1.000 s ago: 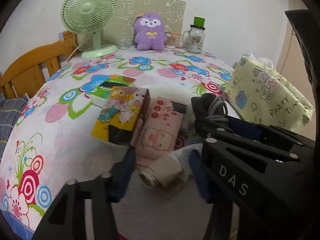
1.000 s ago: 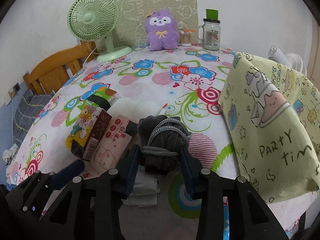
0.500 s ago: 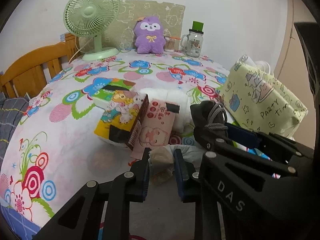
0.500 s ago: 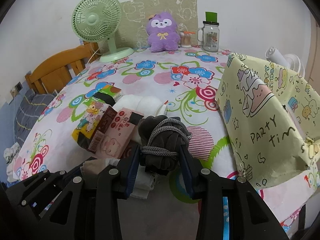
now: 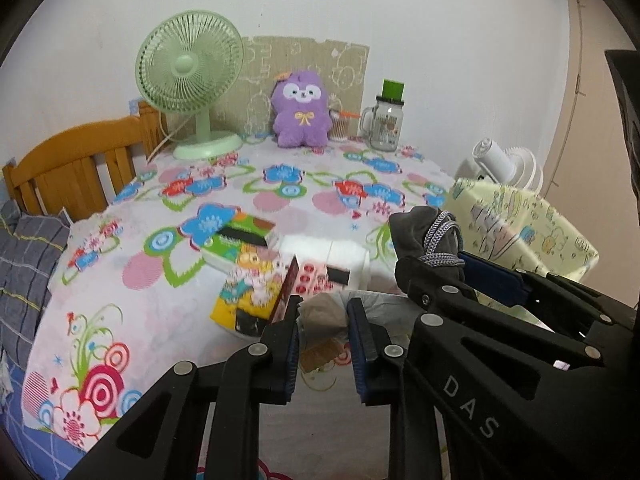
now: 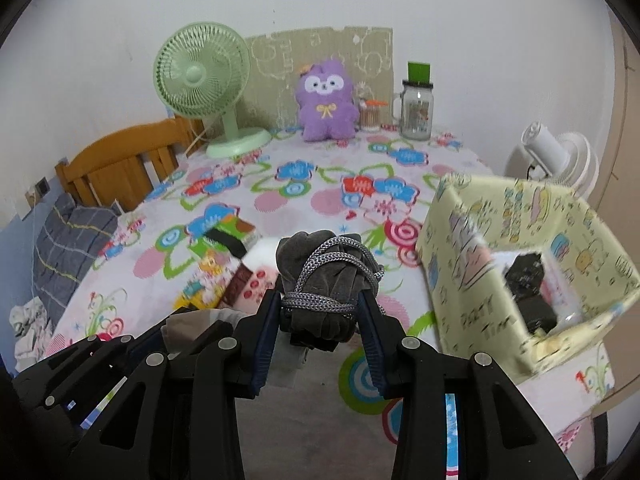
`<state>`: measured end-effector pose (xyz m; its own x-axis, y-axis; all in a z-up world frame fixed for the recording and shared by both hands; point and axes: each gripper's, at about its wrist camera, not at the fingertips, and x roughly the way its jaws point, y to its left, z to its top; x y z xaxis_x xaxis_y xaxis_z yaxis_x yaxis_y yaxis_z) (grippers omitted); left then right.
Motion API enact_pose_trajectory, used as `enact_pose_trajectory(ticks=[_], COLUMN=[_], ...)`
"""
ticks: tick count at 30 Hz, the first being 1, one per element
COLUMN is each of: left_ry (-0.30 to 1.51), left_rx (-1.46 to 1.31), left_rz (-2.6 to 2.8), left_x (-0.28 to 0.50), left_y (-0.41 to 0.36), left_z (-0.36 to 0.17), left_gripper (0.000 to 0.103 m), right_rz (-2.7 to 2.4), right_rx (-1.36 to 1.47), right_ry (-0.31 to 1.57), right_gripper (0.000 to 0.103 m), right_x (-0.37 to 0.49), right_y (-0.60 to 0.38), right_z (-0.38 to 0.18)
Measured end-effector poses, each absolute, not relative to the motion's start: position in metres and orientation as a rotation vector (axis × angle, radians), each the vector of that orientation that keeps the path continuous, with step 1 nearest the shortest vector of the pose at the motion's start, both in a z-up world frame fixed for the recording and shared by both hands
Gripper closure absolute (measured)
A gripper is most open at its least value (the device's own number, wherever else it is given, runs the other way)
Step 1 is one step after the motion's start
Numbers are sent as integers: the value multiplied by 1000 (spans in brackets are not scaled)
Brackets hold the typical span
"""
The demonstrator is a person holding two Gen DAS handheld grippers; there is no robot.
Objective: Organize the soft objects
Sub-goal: 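Grasp the grey knitted glove with the right tool while the left tool grasps the white rolled cloth, then carry the grey glove and white cloth over the printed box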
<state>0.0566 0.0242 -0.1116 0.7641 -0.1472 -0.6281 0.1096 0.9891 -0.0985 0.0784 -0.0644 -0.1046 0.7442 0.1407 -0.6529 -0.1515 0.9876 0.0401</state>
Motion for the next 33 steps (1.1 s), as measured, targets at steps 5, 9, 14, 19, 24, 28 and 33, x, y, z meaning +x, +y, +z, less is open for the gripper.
enact_pose_trajectory(ticks=[5,9,14,19,24,28,33], left_ry=[660,645,618,597,578,565,559], left_rx=[-48,-44,-34,-24,-21,-14,-3], left_rz=[-130,-123,-121,-127,-117,-117,-122], left_x=[54,55,55,55,58,59,61], left_y=[20,17,11,1,-10,-20,-33], left_z=[-95,-82,-66,-53,-42,-35,-29], left_gripper=[82,82,82,82,82,82,82], right_rz=[157,158,165,163,172,171,165], right_rx=[-11,-11,3,8,14,16,20], right_ry=[690,670,639,617,595,581,576], right_gripper=[60,60,60,60,60,60,60], right_x=[77,74,72,72,71,71,74], right_y=[-68,-70,-77,-87,-98,-107,-121], right_z=[-87,-74,-57,-43,-30,-23,-18])
